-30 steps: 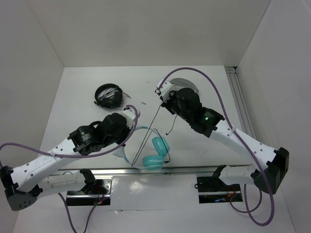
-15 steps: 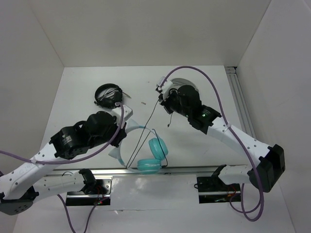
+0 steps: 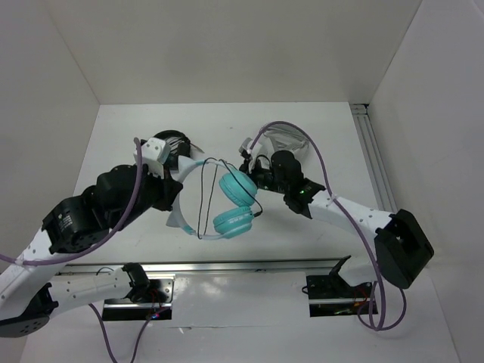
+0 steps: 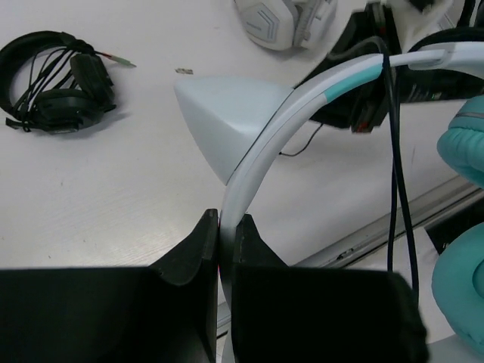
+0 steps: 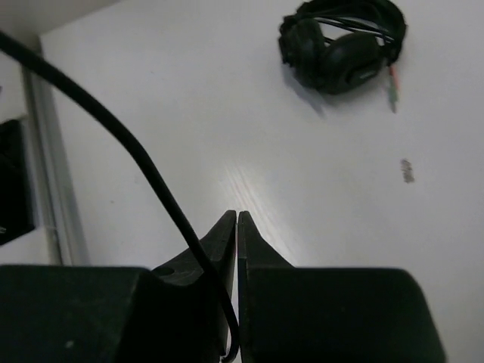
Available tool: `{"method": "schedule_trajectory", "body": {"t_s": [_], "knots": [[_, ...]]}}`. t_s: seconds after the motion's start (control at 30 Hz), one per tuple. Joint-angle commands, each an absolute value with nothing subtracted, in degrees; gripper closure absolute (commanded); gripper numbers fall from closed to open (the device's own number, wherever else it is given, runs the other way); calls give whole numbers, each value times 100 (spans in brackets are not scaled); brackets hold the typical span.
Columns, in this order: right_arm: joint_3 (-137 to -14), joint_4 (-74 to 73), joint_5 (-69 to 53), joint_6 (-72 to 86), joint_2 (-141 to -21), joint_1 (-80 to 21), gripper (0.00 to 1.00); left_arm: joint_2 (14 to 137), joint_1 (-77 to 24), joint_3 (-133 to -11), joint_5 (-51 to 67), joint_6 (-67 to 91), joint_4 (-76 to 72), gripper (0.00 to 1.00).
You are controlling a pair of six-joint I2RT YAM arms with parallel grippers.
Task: Wrap the headphones
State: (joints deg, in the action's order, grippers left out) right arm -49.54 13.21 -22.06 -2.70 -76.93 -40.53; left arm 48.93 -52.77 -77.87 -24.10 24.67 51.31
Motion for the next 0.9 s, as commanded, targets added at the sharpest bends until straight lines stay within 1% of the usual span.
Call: {"method": "schedule_trajectory", "body": {"t_s": [0.0, 0.03, 0.2, 0.33, 0.5, 0.53, 0.6, 0.63, 0.77, 0.87], "knots": [[-4563, 3117, -3102, 684, -8031, -4174, 89, 4965, -5300, -8183, -2891, 3040, 4649, 100], [-4509, 3590, -3277, 964, -8138, -4227, 87, 5079, -5300, -8261, -2892, 3111, 4649, 100], [-4273, 4543, -3419, 1467, -8797, -4351, 81, 5404, -5300, -8437, -3225, 3401, 4833, 100], [-3912, 5586, -3472, 1941, -9341, -4403, 81, 5555, -5300, -8674, -3813, 3700, 5062, 100], [-3779, 6783, -3656, 2548, -10203, -4543, 80, 5801, -5300, -8938, -3946, 3858, 5142, 100], [-3779, 6959, -3604, 2636, -10509, -4605, 76, 5870, -5300, -8938, -3946, 3858, 5142, 100], [-3832, 7478, -3428, 2865, -10783, -4605, 72, 5871, -5300, -8938, -3885, 3858, 5142, 100], [-3832, 7619, -3376, 2865, -11002, -4605, 68, 5923, -5300, -8938, -3885, 3858, 5142, 100], [-4016, 7928, -3375, 3093, -11293, -4501, 61, 5924, -5300, -8991, -3885, 3858, 5194, 100], [-4017, 7752, -2981, 2919, -11137, -4500, 58, 5872, -5300, -9053, -3885, 3911, 5308, 100]]}}
